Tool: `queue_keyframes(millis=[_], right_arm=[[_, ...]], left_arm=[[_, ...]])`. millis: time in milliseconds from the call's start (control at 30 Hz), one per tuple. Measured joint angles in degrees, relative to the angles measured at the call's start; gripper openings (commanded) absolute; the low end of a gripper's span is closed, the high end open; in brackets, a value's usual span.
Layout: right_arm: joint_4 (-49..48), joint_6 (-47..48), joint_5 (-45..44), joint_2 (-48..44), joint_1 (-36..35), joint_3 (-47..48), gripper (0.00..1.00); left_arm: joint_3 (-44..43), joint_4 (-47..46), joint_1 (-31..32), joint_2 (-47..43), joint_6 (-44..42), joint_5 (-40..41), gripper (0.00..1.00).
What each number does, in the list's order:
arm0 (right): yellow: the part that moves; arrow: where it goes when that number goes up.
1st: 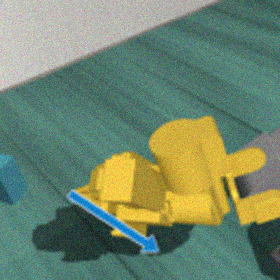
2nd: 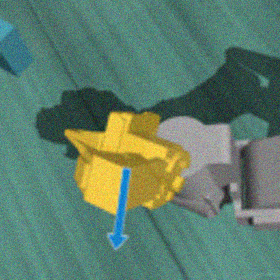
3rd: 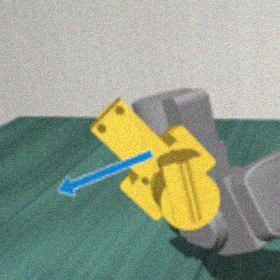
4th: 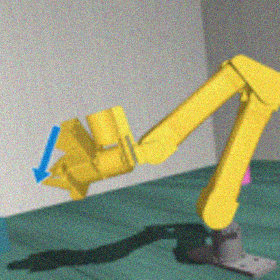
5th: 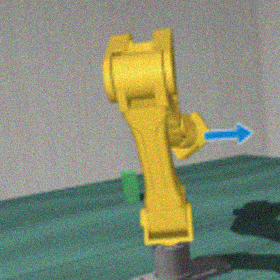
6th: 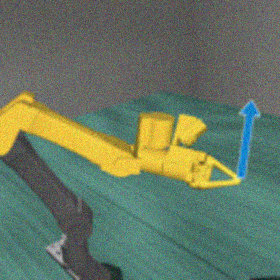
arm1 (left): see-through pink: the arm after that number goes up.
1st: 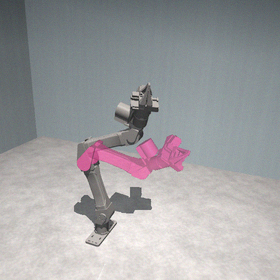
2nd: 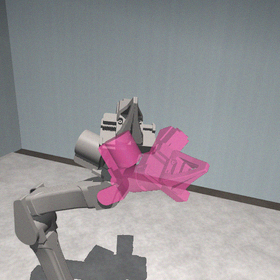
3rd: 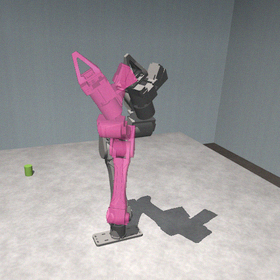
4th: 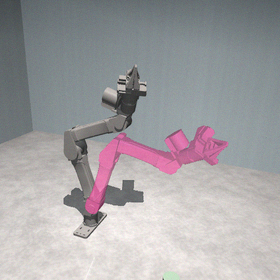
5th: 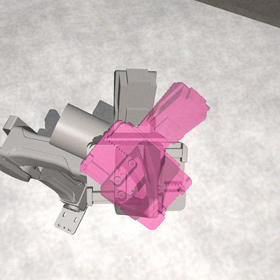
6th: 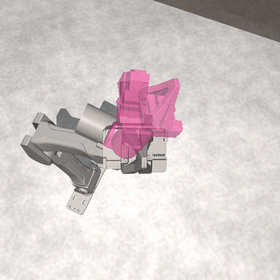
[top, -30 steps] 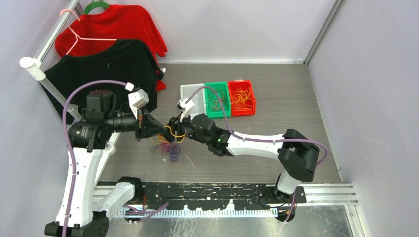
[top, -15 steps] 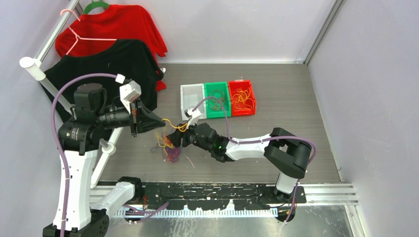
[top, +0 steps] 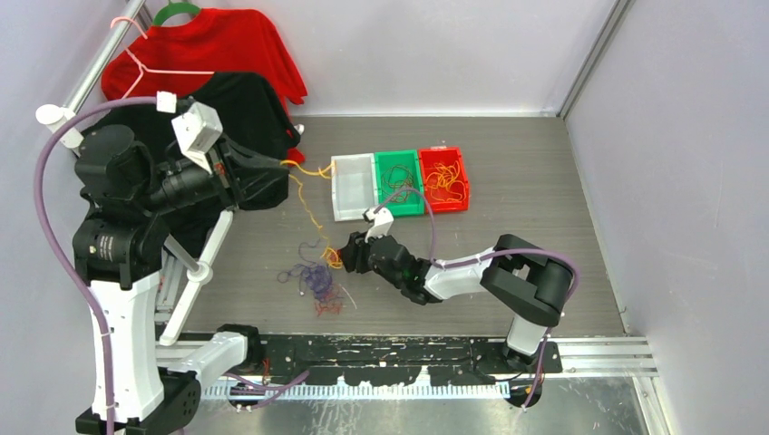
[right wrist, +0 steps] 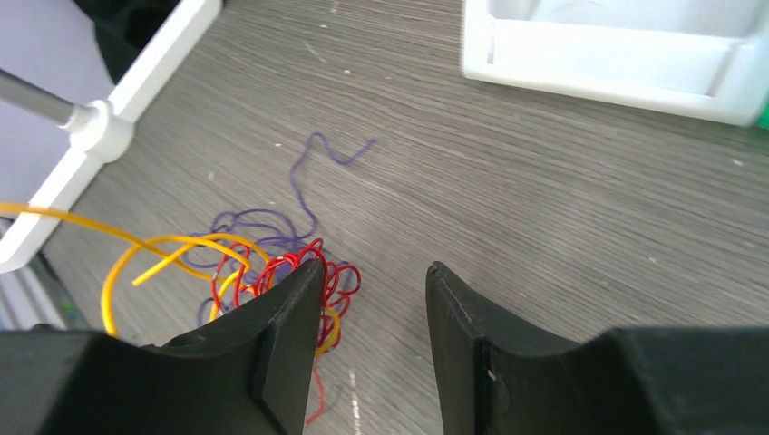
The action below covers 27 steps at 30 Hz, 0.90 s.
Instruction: Untangle the cables
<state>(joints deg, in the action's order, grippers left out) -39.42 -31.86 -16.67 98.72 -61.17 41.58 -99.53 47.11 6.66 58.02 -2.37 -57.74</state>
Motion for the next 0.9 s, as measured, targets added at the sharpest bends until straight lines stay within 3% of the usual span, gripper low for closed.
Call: queue_keyframes(millis=[567, 733, 900], right_arm=[[0.1, -0.9, -5.9, -9.7, 2.3, -14.1, 0.57], [-2.9, -2.9, -5.9, -15.3, 2.3, -20.7, 0.6], [-4.8, -4.8, -4.9, -19.5, 2.3, -24.3, 0.63]], left_arm=[[-2.1, -22.4, 0.0, -0.3, 4.2, 28.3, 0.0], [-1.3, -24.9, 0.0, -0.7, 4.2, 35.2, 0.0], [-0.6, -25.1, 0.0, -0.7, 4.2, 36.8, 0.0]])
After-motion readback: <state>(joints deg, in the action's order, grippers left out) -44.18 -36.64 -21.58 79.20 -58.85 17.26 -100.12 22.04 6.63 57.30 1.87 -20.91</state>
